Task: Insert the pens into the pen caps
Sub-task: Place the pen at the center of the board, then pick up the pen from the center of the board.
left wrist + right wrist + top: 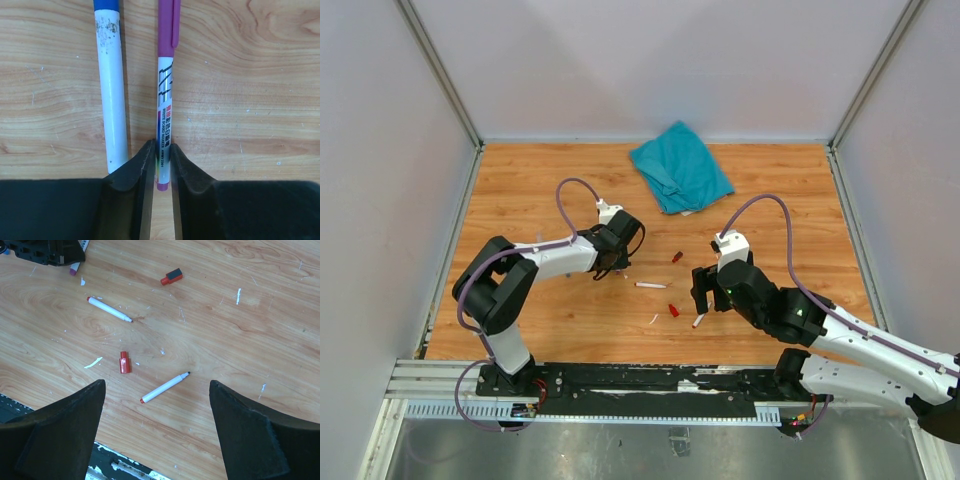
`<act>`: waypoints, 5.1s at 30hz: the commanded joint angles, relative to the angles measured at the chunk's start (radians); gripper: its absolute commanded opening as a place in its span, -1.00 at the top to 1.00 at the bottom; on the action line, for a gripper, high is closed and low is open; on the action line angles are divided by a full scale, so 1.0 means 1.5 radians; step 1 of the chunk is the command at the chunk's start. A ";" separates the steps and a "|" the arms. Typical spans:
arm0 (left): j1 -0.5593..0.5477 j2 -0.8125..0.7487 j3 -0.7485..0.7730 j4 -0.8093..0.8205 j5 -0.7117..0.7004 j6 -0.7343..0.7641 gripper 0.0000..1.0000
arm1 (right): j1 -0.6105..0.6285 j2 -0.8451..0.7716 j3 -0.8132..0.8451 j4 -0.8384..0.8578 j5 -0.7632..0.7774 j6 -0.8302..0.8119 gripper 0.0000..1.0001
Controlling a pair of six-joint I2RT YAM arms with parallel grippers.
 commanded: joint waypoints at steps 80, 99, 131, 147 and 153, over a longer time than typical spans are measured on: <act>0.314 -0.530 -0.251 -0.166 -0.149 -0.155 -0.27 | -0.026 0.084 0.060 -0.040 -0.024 -0.069 -0.74; 0.364 -0.508 -0.225 -0.215 -0.174 -0.116 -0.16 | -0.281 0.075 -0.083 0.162 -0.291 -0.159 -0.74; 0.531 -0.258 -0.268 0.008 -0.014 0.017 0.14 | -0.282 0.050 -0.070 0.162 -0.379 -0.135 -0.74; 0.540 -0.280 -0.277 0.011 0.013 0.029 0.96 | -0.281 0.028 -0.064 0.134 -0.379 -0.126 -0.75; 0.540 -0.330 -0.293 0.011 0.030 0.044 0.99 | -0.282 0.012 -0.059 0.111 -0.369 -0.125 -0.75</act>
